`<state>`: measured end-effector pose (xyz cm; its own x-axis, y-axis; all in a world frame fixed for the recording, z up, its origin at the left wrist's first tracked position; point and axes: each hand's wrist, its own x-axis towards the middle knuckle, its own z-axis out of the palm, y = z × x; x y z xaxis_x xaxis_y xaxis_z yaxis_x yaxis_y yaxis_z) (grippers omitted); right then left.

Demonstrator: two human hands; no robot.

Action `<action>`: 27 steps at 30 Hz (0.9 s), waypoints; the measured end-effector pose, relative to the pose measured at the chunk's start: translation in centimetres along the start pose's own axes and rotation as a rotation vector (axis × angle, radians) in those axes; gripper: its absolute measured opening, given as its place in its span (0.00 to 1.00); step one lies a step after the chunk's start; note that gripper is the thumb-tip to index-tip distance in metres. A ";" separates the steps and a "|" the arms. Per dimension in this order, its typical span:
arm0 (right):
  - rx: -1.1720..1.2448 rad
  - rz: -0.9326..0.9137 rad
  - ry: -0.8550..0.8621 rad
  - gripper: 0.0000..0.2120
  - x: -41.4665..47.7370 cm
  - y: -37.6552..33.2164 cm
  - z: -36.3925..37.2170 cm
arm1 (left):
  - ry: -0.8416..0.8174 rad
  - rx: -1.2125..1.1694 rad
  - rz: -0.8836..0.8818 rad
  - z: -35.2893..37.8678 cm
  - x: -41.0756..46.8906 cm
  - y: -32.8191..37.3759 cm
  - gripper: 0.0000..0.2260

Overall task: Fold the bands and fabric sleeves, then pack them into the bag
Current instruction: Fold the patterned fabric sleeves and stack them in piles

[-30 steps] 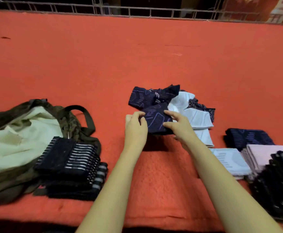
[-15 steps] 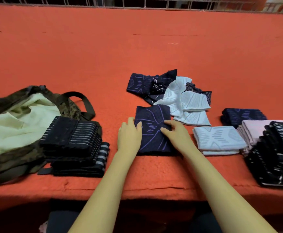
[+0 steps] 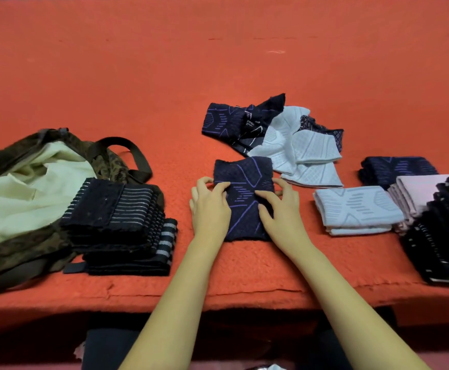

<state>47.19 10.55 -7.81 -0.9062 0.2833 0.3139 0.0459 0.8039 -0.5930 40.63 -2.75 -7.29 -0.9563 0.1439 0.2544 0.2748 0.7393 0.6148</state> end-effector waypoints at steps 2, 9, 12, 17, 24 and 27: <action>0.000 -0.054 -0.014 0.12 -1.1 0.4 -0.5 | 0.021 -0.006 0.054 -0.4 -0.8 0.0 0.11; 0.074 -0.115 -0.027 0.08 -2.3 0.9 -1.2 | -0.255 -0.068 0.354 -2.4 -4.6 -0.7 0.12; 0.083 -0.115 -0.013 0.08 -2.3 0.9 -1.3 | -0.271 -0.036 0.378 -2.4 -4.6 -0.6 0.14; 0.118 -0.134 -0.045 0.15 -2.7 0.3 -1.6 | -0.166 0.044 0.481 -1.8 -4.8 -0.8 0.11; 0.088 -0.263 -0.130 0.15 -2.8 0.3 -1.6 | -0.200 -0.128 0.487 -1.9 -4.4 -1.4 0.13; 0.171 -0.174 -0.129 0.17 -2.8 0.2 -2.0 | -0.205 -0.211 0.478 -2.2 -4.4 -1.4 0.11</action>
<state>50.59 11.00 -7.35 -0.9408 0.0713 0.3314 -0.1765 0.7317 -0.6584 44.68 -5.89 -7.59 -0.7143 0.5714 0.4041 0.6765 0.4159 0.6078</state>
